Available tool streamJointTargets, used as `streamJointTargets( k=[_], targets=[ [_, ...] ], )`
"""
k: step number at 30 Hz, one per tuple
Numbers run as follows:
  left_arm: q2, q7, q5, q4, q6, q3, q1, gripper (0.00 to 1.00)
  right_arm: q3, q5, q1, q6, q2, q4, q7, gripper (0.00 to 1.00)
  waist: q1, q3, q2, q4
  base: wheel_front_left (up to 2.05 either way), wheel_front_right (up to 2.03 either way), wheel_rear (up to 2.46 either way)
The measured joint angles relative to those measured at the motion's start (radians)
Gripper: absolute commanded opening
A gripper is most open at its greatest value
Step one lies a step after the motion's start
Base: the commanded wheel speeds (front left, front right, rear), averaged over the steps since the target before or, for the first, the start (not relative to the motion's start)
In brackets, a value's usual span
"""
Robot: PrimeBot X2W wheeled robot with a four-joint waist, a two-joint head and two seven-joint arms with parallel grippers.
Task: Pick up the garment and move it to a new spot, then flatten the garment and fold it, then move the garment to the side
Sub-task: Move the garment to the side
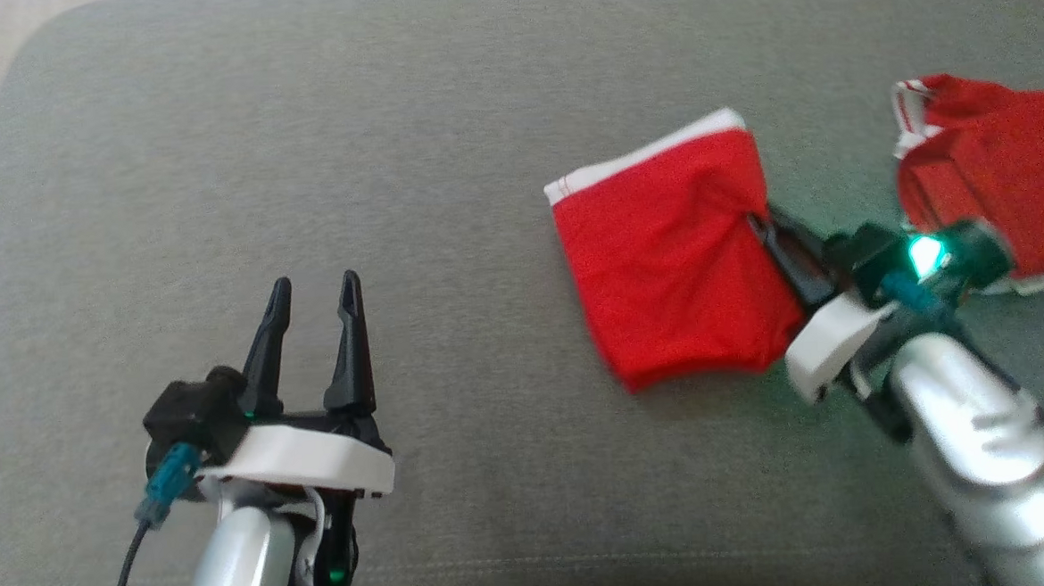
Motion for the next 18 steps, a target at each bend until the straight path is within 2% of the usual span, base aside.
streamJointTargets(
  k=[5,12,18],
  targets=[
    [0.0,-0.001,0.028,-0.012,-0.02,0.009,-0.027,1.0,0.074,-0.019,-0.102,0.0,-0.124,-0.061,0.034,0.0,0.0,0.03,0.0,-0.064,0.0,0.0,0.0],
    [-0.002,-0.003,0.067,-0.027,-0.055,0.033,-0.123,1.0,0.112,0.06,-0.272,0.0,-0.293,-0.094,0.118,0.0,0.0001,0.131,0.0,-0.136,0.0,0.0,0.0],
    [-0.003,-0.004,0.086,-0.022,-0.078,0.036,-0.177,1.0,0.069,0.093,-0.34,0.0,-0.355,-0.064,0.177,0.0,0.0002,0.22,0.0,-0.181,0.0,0.0,0.0]
  ],
)
